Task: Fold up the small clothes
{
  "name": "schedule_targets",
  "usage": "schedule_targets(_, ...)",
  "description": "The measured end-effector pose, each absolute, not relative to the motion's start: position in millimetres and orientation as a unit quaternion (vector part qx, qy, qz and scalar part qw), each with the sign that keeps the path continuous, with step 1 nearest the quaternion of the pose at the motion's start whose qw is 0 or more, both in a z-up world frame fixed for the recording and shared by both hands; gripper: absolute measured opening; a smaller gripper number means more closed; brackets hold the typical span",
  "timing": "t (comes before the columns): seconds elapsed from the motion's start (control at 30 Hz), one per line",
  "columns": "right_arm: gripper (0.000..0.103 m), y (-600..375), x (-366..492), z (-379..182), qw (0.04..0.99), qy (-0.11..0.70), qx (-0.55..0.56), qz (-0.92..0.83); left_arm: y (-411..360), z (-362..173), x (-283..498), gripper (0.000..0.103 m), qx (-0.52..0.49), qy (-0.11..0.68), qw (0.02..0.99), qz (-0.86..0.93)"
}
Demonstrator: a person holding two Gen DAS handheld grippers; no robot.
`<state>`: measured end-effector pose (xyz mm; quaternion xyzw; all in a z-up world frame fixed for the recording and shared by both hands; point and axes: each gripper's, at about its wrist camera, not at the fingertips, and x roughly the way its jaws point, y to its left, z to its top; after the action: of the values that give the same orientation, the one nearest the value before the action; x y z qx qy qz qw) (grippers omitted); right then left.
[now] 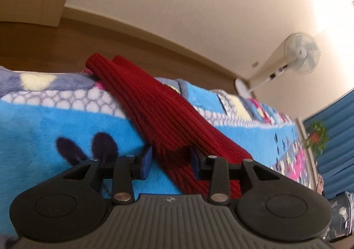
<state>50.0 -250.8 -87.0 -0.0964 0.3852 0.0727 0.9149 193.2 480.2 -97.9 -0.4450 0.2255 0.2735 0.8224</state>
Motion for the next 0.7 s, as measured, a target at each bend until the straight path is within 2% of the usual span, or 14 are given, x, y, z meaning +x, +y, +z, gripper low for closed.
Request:
schedule_targets(0.07, 0.038, -251, 50, -88, 0.916, 0.383, -0.097, 0.073, 475, -96, 200, 0.04, -0.421, 0.222, 0.836, 0.275)
schedule_targets(0.1, 0.038, -251, 49, -88, 0.916, 0.383, -0.097, 0.073, 473, -95, 201, 0.024, -0.41, 0.222, 0.841, 0.276)
schedule_targets(0.13, 0.038, -251, 49, -88, 0.916, 0.382, -0.097, 0.073, 471, -93, 201, 0.013, -0.404, 0.22, 0.843, 0.28)
schedule_targets(0.2, 0.038, -252, 49, -89, 0.917, 0.381, -0.095, 0.074, 467, -81, 197, 0.012, -0.399, 0.2, 0.843, 0.298)
schedule_targets(0.3, 0.038, -253, 49, -88, 0.916, 0.382, -0.093, 0.075, 443, -33, 183, 0.012, -0.344, 0.158, 0.851, 0.363)
schedule_targets(0.33, 0.038, -252, 49, -88, 0.916, 0.382, -0.095, 0.075, 435, -23, 178, 0.012, -0.336, 0.165, 0.847, 0.377)
schedule_targets(0.4, 0.038, -252, 49, -88, 0.916, 0.382, -0.096, 0.075, 421, -17, 179, 0.024, -0.306, 0.208, 0.828, 0.422)
schedule_targets(0.5, 0.038, -252, 48, -87, 0.916, 0.382, -0.098, 0.074, 406, -17, 181, 0.027, -0.243, 0.233, 0.795, 0.505)
schedule_targets(0.63, 0.038, -251, 47, -86, 0.916, 0.382, -0.096, 0.072, 368, -14, 202, 0.03, -0.206, 0.221, 0.881, 0.365)
schedule_targets(0.7, 0.038, -251, 48, -86, 0.916, 0.383, -0.094, 0.072, 358, -36, 221, 0.031, -0.205, 0.272, 0.886, 0.313)
